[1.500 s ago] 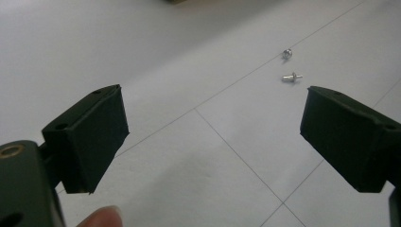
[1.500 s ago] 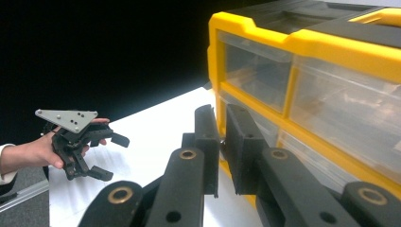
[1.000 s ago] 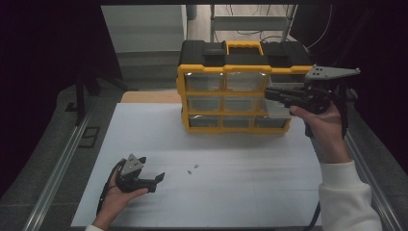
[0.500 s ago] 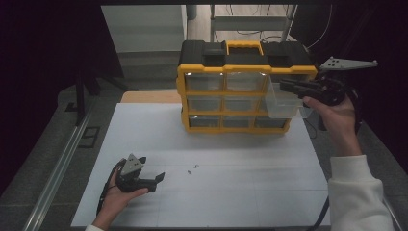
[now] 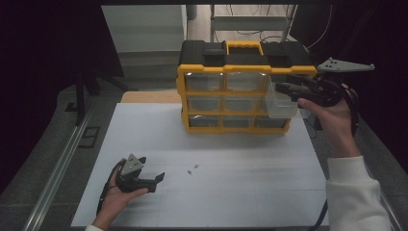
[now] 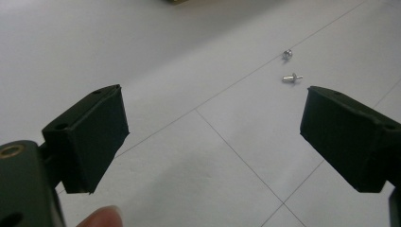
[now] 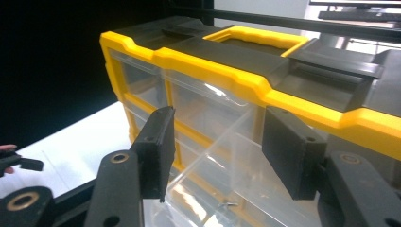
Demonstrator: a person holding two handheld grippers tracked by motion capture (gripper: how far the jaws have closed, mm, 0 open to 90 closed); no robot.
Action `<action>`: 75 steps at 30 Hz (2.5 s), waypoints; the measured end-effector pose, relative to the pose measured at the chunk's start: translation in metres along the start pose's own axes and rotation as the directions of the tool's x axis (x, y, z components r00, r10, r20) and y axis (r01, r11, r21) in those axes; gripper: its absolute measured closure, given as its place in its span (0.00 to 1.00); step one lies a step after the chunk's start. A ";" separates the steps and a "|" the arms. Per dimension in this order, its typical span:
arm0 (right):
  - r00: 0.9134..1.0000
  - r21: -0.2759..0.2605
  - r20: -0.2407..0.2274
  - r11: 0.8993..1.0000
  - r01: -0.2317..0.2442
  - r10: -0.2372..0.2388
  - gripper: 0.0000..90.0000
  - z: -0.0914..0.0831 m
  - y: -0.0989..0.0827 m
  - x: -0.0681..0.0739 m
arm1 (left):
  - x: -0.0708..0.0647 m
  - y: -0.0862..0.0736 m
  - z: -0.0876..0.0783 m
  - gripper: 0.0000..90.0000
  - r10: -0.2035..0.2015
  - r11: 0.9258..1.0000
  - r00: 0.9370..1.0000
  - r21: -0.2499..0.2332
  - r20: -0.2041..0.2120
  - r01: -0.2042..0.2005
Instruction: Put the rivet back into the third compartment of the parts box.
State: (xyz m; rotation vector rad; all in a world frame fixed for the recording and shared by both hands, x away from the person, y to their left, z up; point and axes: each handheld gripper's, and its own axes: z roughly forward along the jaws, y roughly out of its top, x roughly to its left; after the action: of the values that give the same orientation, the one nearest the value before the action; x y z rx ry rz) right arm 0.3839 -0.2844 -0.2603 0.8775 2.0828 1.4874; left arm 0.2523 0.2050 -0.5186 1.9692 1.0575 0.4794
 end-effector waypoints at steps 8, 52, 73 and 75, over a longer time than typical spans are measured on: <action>0.998 -0.022 -0.067 1.000 0.011 -0.012 0.47 0.001 -0.001 0.012 | -0.001 0.000 0.000 0.10 0.000 1.000 1.000 0.001 0.003 0.000; 0.933 0.035 -0.355 0.997 0.076 -0.058 0.45 0.063 -0.051 0.103 | 0.000 0.000 -0.001 0.10 -0.001 1.000 1.000 0.000 0.005 0.001; 0.922 0.121 -0.384 0.988 0.098 -0.045 0.44 0.096 -0.079 0.118 | 0.000 0.000 -0.001 0.10 -0.001 1.000 1.000 -0.007 0.004 0.001; 0.921 0.132 -0.388 0.986 0.100 -0.042 0.44 0.100 -0.082 0.120 | 0.000 0.000 -0.002 0.10 -0.001 1.000 1.000 -0.007 0.005 0.001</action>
State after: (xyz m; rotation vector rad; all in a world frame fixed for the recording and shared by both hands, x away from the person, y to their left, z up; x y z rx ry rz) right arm 0.3456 -0.1509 -0.3688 0.5847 2.5073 1.5814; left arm 0.2514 0.2058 -0.5175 1.9623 1.0524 0.4774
